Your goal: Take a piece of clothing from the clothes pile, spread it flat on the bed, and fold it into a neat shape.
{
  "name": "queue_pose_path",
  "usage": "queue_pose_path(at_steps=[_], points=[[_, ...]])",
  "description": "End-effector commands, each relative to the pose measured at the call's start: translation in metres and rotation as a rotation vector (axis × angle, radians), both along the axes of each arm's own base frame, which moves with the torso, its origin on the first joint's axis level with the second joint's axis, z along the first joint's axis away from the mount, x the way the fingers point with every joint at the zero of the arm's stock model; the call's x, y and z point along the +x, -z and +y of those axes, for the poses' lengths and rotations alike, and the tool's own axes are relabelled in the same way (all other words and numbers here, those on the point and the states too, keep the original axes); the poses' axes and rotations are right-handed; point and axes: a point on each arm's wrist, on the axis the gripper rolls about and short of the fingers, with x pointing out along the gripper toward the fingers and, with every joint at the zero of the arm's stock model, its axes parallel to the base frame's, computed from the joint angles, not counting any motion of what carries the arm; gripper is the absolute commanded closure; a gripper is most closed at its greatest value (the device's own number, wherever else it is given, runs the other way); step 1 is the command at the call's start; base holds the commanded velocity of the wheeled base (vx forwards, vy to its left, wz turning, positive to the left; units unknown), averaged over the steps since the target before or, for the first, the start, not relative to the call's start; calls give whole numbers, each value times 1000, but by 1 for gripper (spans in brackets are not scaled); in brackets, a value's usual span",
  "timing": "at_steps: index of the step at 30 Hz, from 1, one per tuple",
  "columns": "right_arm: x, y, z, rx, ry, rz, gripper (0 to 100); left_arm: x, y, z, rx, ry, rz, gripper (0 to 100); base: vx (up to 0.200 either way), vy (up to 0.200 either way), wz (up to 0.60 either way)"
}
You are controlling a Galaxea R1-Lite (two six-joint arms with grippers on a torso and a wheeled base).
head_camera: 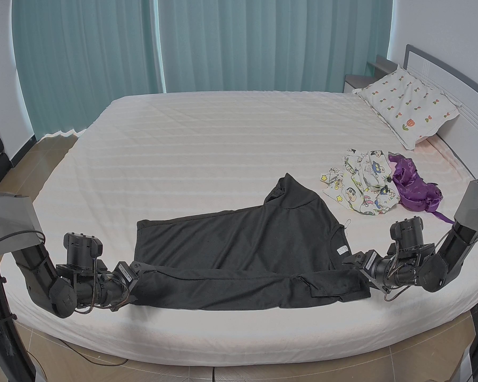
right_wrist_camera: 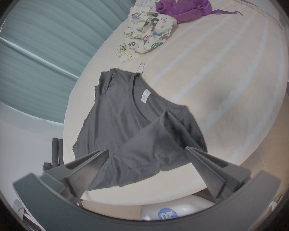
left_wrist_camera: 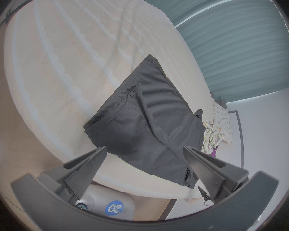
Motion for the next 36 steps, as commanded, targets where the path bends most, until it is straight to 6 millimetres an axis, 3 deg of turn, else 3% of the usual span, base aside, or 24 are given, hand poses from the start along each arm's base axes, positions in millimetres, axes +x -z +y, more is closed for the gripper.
queue_pose_path(at_steps=[1,17,21,28,36], points=[[3,-2,-4,7,15,-10,0,2,-1,0,-11,-18,-11,0,0,0,0],[5,-3,-4,14,14,-62,0,-1,1,0,-16,-23,-37,0,175,0,0],[4,0,-4,9,13,-54,0,-5,1,4,23,-6,-40,0,0,0,0],[3,3,-3,3,8,-43,0,-29,22,25,277,165,-13,0,0,0,0],[3,4,-3,1,5,-40,0,-44,46,31,383,293,57,0,0,0,0]])
